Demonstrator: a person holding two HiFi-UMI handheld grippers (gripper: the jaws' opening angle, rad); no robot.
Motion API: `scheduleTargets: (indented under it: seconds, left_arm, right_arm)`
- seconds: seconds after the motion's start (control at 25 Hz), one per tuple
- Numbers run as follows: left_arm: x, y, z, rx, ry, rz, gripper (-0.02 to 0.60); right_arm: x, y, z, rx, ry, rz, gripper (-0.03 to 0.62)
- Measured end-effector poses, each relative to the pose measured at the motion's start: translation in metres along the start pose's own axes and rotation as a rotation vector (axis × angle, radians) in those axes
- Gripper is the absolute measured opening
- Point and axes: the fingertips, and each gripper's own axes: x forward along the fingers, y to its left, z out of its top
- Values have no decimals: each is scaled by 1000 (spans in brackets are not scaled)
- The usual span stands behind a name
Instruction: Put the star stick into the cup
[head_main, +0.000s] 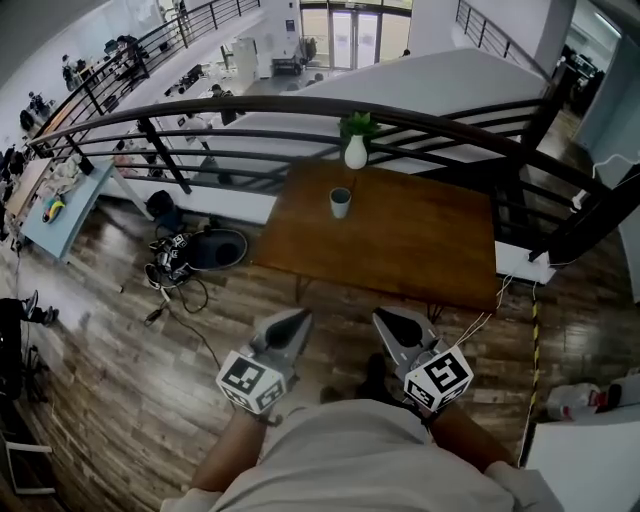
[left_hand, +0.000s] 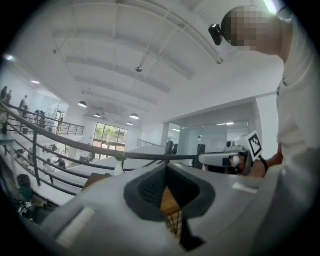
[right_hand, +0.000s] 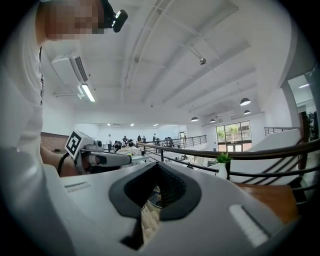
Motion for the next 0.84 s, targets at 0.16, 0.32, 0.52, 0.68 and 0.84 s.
scheduleTargets:
  seconds: [0.16,0.32,0.52,0.68,0.84]
  left_arm:
    - [-5,-4,3,1,-13,-14,2]
    - [-10,-6,4,1,-21,-27,2]
    - [-12,-4,7,0,-29,-41,2]
    - [-7,-7,5,-2,-29,-42,2]
    - [-3,-8,4,-8,-31,-39,2]
  right_arm:
    - [-7,6,5,-7,1,-17,8]
    - [-9,14,7,-37,5,-29,8]
    - [-3,20,11,-35,4,-26,8]
    - [-6,15,11,-33,5,-20,8]
    - [-7,12,11,-36,5,-15,8]
